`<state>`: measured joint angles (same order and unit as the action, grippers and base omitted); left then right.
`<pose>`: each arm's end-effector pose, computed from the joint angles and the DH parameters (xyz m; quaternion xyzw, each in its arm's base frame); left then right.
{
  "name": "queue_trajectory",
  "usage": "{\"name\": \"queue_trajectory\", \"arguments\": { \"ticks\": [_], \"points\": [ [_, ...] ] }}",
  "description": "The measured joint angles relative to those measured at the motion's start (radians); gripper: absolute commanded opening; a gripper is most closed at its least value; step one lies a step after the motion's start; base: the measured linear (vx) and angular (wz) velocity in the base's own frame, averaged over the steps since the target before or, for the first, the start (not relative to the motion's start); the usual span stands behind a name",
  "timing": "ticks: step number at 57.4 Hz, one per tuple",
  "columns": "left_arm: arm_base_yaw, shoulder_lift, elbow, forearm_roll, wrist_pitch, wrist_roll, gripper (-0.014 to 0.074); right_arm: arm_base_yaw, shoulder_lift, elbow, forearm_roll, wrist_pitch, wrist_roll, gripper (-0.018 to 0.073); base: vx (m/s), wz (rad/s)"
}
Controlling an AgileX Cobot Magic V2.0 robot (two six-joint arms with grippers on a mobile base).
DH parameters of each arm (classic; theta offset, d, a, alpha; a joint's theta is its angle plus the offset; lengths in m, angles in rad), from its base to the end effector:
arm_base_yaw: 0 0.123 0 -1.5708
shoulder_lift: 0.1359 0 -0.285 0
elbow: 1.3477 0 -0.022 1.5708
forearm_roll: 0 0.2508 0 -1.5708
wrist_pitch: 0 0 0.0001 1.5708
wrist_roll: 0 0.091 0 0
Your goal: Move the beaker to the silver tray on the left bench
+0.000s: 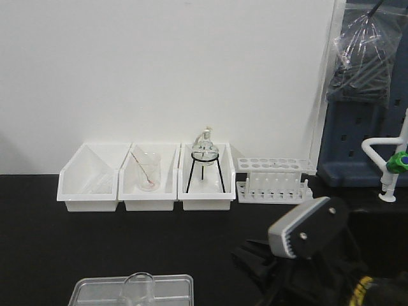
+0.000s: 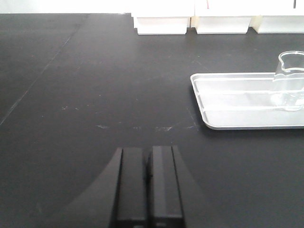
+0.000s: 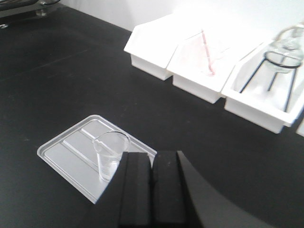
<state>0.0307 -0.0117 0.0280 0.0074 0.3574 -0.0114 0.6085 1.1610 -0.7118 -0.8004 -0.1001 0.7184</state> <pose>0.0530 0.0019 0.1722 -0.0149 0.8007 0.0089 0.5989 0.2032 0.1494 0.3029 -0.2906 0.7478 0.1837 0.5680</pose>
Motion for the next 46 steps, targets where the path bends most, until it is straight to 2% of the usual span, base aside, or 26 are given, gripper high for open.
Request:
{"name": "queue_trajectory", "arguments": {
  "ticks": [12,31,35,38,42,46],
  "points": [
    [0.0,0.0,0.0,0.0,0.0,0.0,0.0001,0.0,-0.125,0.076,0.0,0.009,0.0,-0.0011,0.0,0.0],
    [0.0,0.0,0.0,0.0,0.0,0.0,0.0001,0.0,-0.139,0.088,0.005,0.013,0.001,-0.0011,0.0,0.0],
    [0.0,0.0,0.0,0.0,0.0,0.0,0.0001,0.0,-0.14,0.088,0.067,0.018,-0.002,-0.0011,0.0,0.0],
    [0.0,0.0,0.0,0.0,0.0,0.0,0.0001,0.0,-0.146,0.09,0.164,0.045,-0.028,-0.0011,0.0,0.0],
    [0.0,0.0,0.0,0.0,0.0,0.0,0.0001,-0.007,-0.174,0.11,0.317,0.1,-0.128,-0.0011,0.0,0.0],
    [0.0,0.0,0.0,0.0,0.0,0.0,0.0001,-0.026,-0.226,0.16,0.458,0.148,-0.288,-0.0011,0.0,0.0]
  ]
}}
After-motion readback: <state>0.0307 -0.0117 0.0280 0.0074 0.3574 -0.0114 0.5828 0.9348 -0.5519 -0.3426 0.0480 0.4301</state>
